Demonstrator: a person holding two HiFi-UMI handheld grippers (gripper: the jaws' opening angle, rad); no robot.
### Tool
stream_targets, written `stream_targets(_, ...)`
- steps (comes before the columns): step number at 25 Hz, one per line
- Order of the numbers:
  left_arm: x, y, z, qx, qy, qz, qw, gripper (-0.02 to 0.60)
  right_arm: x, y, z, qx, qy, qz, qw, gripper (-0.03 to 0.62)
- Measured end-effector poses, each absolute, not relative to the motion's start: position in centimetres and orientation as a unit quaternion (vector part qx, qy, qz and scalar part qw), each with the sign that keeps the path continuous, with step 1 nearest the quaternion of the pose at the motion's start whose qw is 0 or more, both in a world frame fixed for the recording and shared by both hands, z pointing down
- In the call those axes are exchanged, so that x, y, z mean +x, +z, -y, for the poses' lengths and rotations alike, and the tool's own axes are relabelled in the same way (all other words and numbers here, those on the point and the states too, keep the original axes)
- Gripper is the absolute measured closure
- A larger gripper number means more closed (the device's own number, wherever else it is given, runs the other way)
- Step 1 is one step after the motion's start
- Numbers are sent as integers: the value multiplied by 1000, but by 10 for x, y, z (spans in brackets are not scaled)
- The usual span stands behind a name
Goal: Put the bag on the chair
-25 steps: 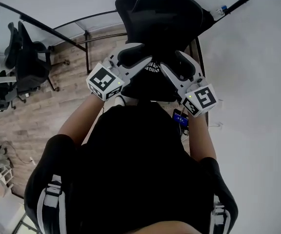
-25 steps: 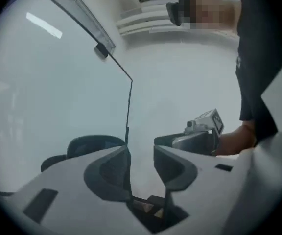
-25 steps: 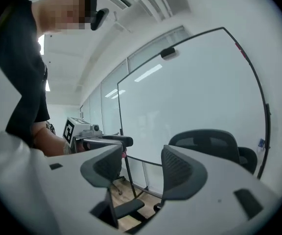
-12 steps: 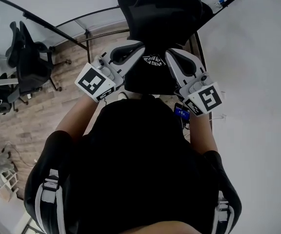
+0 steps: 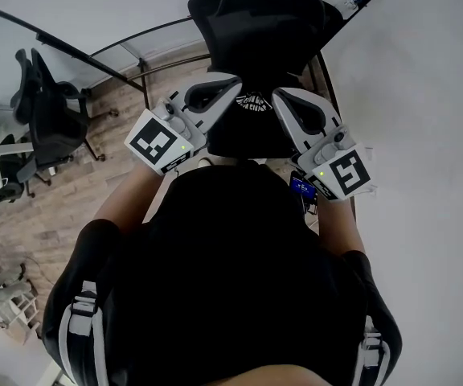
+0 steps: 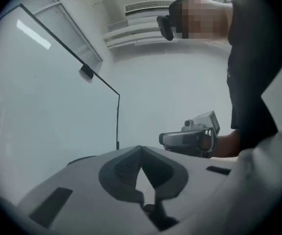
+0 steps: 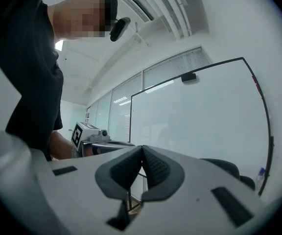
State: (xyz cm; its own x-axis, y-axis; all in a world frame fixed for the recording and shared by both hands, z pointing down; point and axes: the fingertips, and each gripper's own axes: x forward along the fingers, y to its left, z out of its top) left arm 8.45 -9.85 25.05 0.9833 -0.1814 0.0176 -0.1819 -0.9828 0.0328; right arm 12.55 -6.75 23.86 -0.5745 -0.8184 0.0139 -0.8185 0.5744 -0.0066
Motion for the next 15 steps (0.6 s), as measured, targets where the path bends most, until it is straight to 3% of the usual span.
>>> stream_targets(15, 91, 233, 83, 998, 2, 70, 7, 575, 117, 232, 72, 474, 3, 880, 22, 592)
